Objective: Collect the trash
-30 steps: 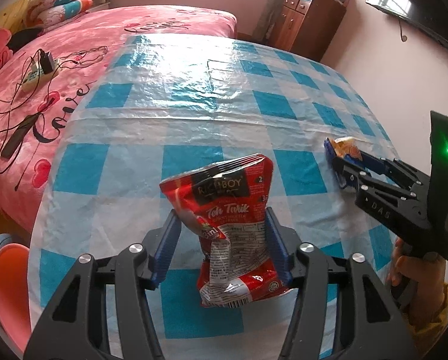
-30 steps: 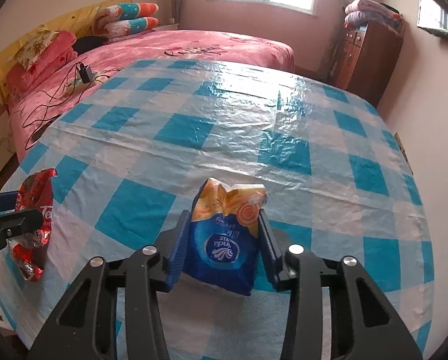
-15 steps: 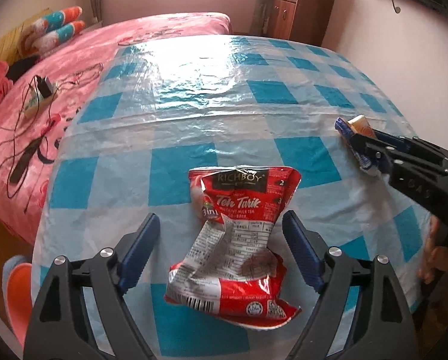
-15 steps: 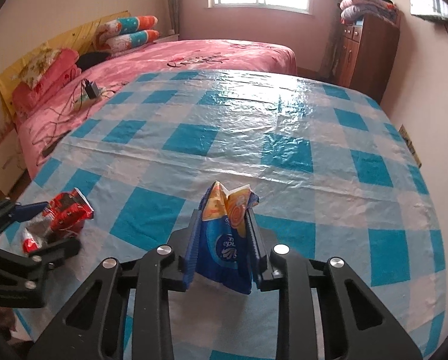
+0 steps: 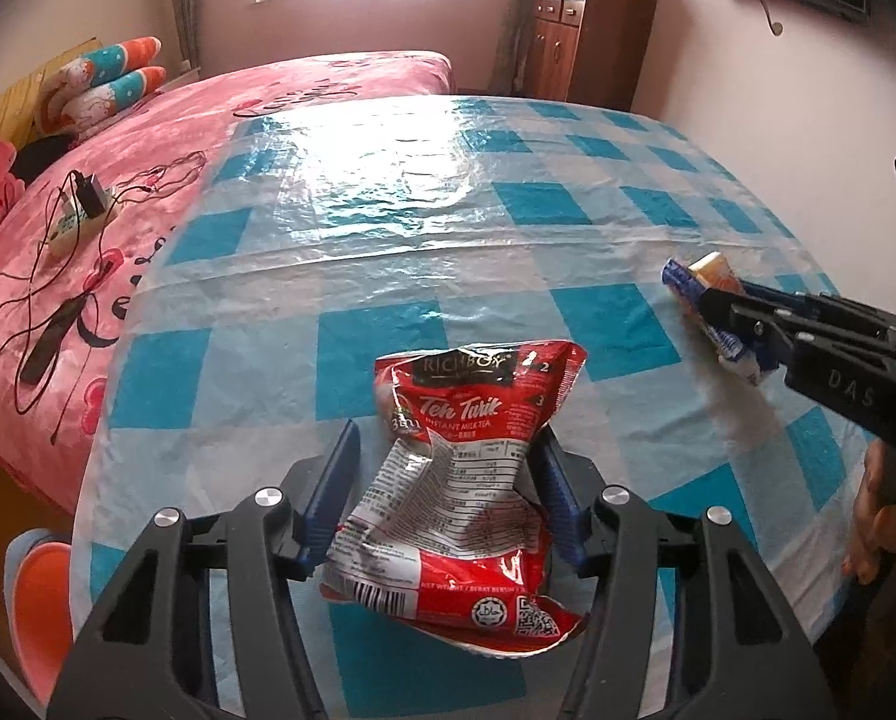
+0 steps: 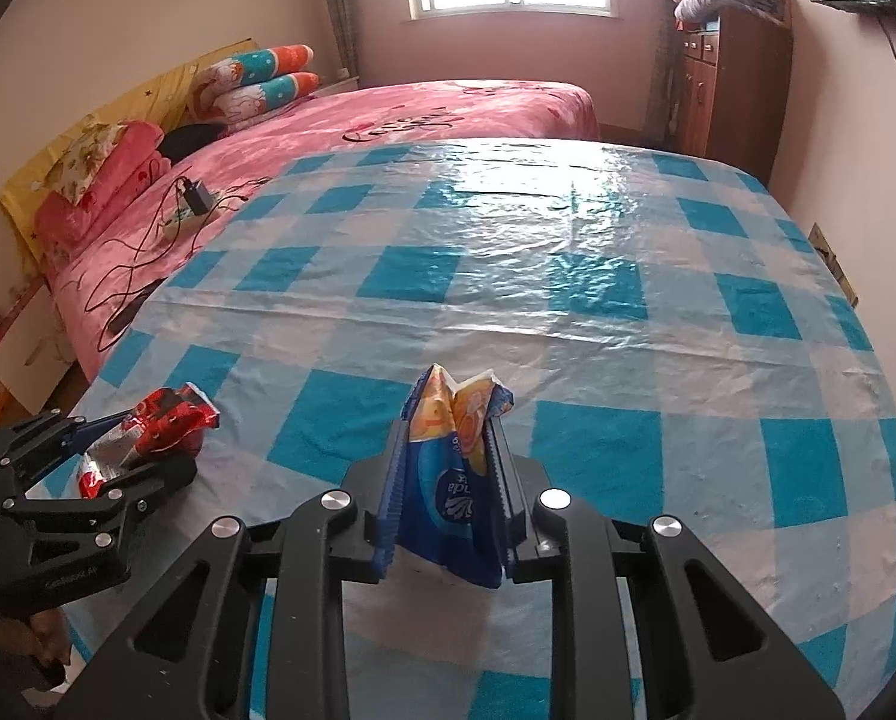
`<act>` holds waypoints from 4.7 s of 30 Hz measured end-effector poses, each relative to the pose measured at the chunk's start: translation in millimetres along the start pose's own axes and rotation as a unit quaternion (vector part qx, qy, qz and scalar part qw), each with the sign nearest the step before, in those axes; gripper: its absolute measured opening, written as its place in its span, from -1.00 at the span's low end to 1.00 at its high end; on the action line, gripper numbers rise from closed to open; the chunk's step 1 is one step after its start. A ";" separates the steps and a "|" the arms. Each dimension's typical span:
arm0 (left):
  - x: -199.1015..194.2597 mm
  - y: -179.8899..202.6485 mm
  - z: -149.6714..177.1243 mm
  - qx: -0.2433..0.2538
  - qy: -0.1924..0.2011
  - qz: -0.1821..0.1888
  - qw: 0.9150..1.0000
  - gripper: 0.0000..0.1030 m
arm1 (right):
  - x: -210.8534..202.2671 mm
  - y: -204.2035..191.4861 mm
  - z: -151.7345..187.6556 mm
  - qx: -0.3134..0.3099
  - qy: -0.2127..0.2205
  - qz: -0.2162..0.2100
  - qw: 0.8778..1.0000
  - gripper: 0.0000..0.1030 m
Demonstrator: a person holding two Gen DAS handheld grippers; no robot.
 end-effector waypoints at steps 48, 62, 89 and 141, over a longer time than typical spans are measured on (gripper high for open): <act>-79.8 -225.7 128.4 -0.205 -0.013 -0.142 0.968 0.12 | 7.0 -315.5 25.9 -0.240 -0.063 -0.216 0.944 -0.50; -74.3 -265.2 169.2 -0.273 -0.047 -0.171 0.945 0.19 | 22.2 -373.8 59.4 -0.298 -0.098 -0.256 0.914 -0.15; -97.2 -241.7 116.7 -0.289 0.035 -0.126 0.948 0.65 | 10.8 -251.9 -0.7 -0.163 -0.008 -0.119 0.979 0.64; -50.8 -31.3 -19.3 -0.119 0.074 -0.028 0.990 0.88 | -43.1 4.7 -17.5 0.039 0.104 0.058 0.992 0.74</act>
Point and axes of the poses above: each gripper's, at about its wrist camera, not at the fingertips, and x roughly the way its jaws point, y to its right, z to its underside, the point moved 3 cm from there along x, roughly the way its jaws point, and after that the axes turned 4 degrees about -y, right-handed, at the moved point
